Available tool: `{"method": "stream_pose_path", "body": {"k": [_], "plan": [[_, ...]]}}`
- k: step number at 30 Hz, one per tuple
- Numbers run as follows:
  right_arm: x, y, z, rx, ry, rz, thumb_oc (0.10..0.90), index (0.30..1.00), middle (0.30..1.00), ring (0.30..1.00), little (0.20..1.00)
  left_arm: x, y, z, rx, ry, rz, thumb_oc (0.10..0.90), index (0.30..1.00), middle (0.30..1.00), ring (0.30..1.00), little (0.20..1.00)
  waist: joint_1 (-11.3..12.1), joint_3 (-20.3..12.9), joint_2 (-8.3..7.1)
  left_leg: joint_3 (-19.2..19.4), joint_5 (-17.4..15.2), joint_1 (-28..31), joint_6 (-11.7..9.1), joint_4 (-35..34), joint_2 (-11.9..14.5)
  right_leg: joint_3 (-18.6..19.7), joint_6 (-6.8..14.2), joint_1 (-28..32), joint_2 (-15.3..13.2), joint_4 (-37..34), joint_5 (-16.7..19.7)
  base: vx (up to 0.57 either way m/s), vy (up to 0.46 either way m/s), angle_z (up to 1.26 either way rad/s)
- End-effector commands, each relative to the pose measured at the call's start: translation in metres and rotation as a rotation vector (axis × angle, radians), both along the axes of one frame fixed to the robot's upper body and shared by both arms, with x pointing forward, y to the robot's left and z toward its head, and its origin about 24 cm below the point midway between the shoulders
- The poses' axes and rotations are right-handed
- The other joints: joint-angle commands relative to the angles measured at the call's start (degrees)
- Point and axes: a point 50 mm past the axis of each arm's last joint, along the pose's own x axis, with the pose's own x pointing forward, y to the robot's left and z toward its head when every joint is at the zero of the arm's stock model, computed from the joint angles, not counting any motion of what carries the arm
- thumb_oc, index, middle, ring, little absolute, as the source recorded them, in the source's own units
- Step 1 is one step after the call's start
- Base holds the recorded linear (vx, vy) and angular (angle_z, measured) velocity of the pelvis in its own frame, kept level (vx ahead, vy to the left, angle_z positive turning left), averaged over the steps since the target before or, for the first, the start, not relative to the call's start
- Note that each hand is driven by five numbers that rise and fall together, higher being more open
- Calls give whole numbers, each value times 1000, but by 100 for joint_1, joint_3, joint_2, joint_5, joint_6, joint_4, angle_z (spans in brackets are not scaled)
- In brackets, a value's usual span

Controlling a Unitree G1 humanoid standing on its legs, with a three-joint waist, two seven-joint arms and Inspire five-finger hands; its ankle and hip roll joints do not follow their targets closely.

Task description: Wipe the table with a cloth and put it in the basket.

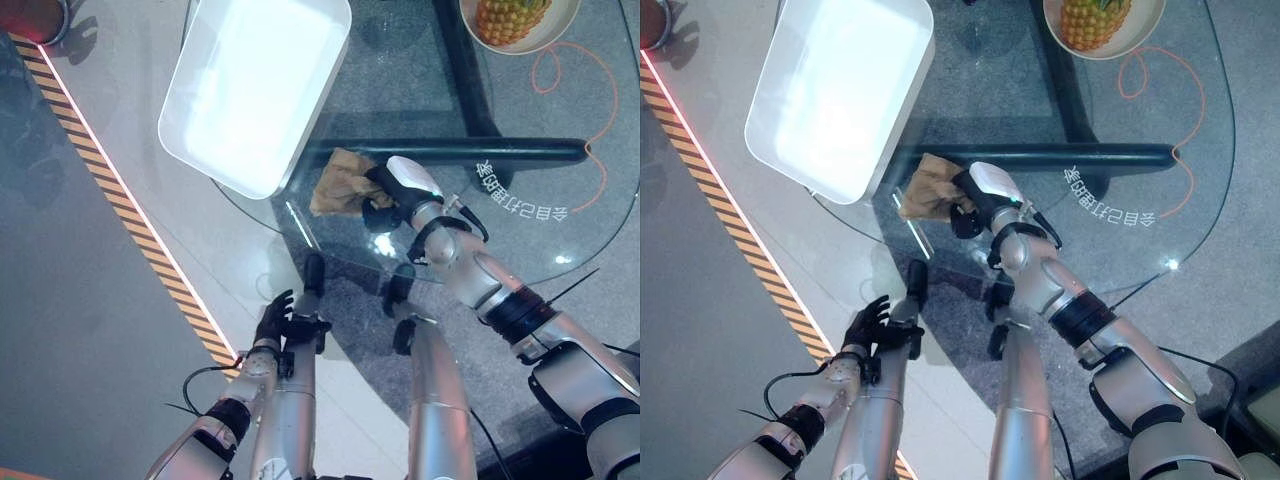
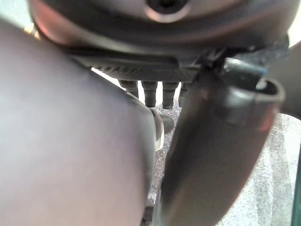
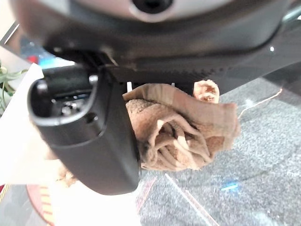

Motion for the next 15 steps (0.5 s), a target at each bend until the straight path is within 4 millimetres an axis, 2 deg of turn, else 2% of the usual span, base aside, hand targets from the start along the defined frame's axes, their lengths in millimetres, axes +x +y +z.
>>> {"method": "stream_pose_path", "body": {"k": [1, 8, 15], "plan": [[-83, 145, -65, 62, 472, 688, 100, 300, 300, 300, 200, -30, 17, -27, 40, 109, 7, 800, 900, 900, 900, 900, 380, 501, -316, 674, -313, -154, 676, 307, -548, 212, 388, -153, -180, -468, 635, 0, 0, 0], [-74, 133, -71, 4, 450, 610, 100, 300, 300, 300, 200, -31, 17, -28, 54, 105, 23, 800, 900, 900, 900, 900, 363, 501, -401, 651, -289, -83, 668, 220, -540, 196, 396, -57, -151, -584, 675, -12, -18, 1], [-58, 120, -56, 13, 270, 487, 100, 300, 300, 300, 200, -27, 14, -26, 65, 105, 41, 800, 900, 900, 900, 900, 310, 501, -491, 646, -287, -37, 666, 174, -520, 189, 413, -4, -119, -632, 712, -11, -24, 2]]}}
